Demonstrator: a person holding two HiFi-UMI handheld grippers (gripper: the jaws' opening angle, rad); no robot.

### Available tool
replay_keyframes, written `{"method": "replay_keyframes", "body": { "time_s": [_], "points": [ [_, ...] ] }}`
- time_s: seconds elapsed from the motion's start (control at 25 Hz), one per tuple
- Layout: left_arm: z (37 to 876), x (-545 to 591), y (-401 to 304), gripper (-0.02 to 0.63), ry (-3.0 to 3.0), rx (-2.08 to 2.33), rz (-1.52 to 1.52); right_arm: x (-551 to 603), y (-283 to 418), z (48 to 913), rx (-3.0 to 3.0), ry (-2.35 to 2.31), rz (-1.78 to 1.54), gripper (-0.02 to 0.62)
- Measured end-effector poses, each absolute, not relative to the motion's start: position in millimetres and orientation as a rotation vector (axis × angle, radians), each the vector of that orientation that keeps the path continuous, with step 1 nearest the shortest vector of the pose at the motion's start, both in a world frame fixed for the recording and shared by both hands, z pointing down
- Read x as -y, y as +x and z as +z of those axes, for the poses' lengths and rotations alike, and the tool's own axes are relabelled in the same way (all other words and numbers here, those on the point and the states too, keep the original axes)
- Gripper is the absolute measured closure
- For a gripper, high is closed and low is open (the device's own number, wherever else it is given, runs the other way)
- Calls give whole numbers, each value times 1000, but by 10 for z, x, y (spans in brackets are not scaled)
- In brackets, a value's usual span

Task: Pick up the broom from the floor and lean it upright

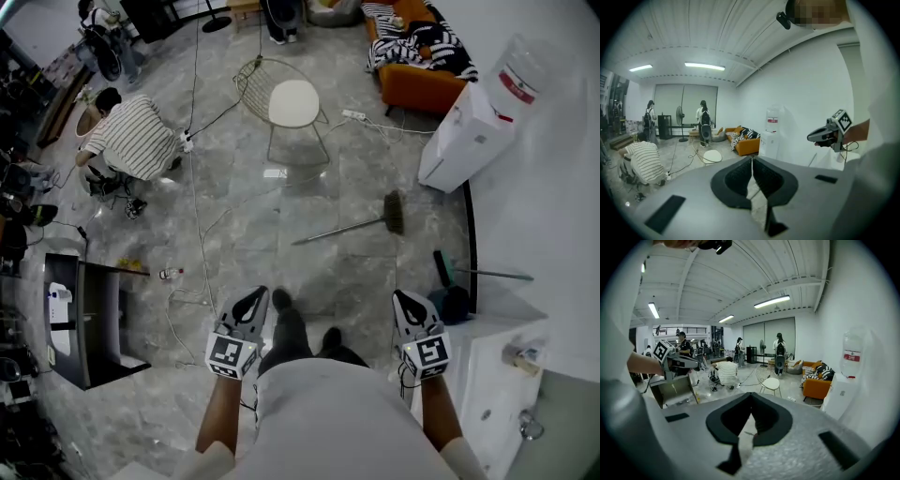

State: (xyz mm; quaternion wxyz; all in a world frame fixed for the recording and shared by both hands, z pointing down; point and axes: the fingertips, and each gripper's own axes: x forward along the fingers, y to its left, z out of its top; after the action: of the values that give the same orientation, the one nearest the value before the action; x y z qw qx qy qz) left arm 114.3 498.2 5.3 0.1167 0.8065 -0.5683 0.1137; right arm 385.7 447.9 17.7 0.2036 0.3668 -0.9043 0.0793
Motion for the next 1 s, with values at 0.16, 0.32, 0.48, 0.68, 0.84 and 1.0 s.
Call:
{"method": "replay_keyframes", "body": {
  "time_s": [0.16, 0.32, 0.48, 0.68, 0.84, 1.0],
  "points": [
    [257, -4554, 934, 594, 2386, 1599, 339, -4180, 3570, 418, 2477, 1006, 244, 594],
    [482, -4140, 661, 594, 2419, 1522, 356, -3849, 3196, 595, 2427, 996, 247, 594],
    [675, -3695, 313, 594, 2431, 1456, 376, -3456, 2730, 651, 2420, 992, 258, 594],
    [1158, -3267, -120, 594, 2429, 1381, 425, -3044, 2288, 975, 2370, 959, 297, 594],
    [1522, -2970, -363, 594, 2410, 1346, 442, -2755, 2013, 1279, 2316, 953, 370, 594],
    [1945, -2790, -532, 594, 2396, 1337, 437, -2494, 1810, 1616, 2306, 927, 375, 594]
  ]
}}
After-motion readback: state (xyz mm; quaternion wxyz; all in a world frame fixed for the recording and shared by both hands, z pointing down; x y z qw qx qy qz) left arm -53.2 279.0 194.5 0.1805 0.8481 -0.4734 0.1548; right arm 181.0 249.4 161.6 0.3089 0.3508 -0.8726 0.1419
